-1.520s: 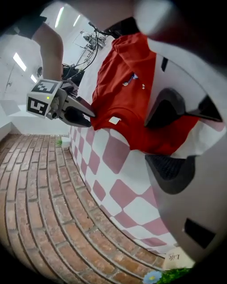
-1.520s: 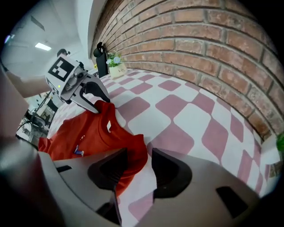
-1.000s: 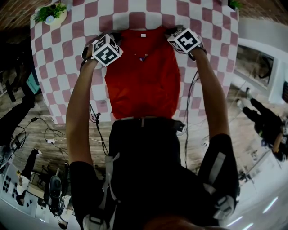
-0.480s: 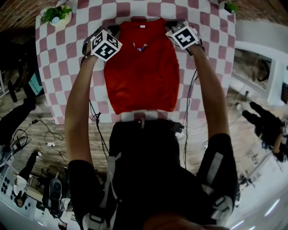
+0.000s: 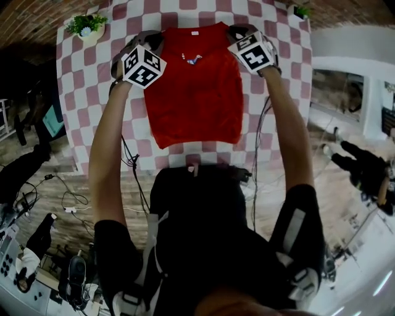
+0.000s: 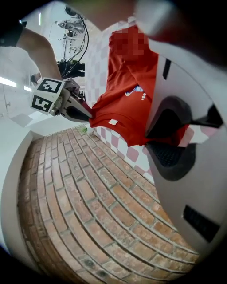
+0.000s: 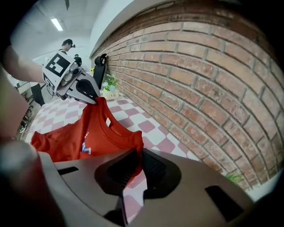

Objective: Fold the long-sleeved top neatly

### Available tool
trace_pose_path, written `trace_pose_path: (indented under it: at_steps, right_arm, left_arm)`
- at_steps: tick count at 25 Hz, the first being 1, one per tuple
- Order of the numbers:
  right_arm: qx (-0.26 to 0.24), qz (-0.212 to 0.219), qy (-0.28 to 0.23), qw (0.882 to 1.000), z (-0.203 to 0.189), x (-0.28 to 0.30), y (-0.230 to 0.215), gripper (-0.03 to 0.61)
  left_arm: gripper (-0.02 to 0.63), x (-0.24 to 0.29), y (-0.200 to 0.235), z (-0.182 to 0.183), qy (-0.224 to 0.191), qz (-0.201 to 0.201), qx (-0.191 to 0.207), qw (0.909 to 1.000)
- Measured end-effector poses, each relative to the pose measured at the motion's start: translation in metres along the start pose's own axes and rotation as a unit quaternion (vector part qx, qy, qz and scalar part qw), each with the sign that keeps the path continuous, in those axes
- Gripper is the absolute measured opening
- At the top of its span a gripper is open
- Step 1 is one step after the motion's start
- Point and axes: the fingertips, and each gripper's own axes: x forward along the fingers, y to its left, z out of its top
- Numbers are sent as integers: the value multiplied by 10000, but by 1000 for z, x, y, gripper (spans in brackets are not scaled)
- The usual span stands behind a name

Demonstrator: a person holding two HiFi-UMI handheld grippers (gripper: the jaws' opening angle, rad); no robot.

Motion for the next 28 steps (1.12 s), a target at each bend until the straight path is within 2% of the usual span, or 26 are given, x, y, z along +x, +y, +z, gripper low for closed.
trace_pose_path:
  at_steps: [6,15,19,28]
  right_arm:
    - [23,-349,-295,9990,6,-63,26,38]
    - [333,-969,-513,9934,-16,-150,91,37]
    - [624,-1192,-639,9888,-38,-178,119,35]
    - [891,-1225,-906,9843,-82,-206,178,35]
  left_arm:
    - [32,-60,-20,17,-379,214,320,9985]
    - [32,-151,-83,26,-797,373,656,9940]
    - [32,-174,-113,26,-924,438,633,9927]
    - [32,-213,-180,5,-987,572,386,9927]
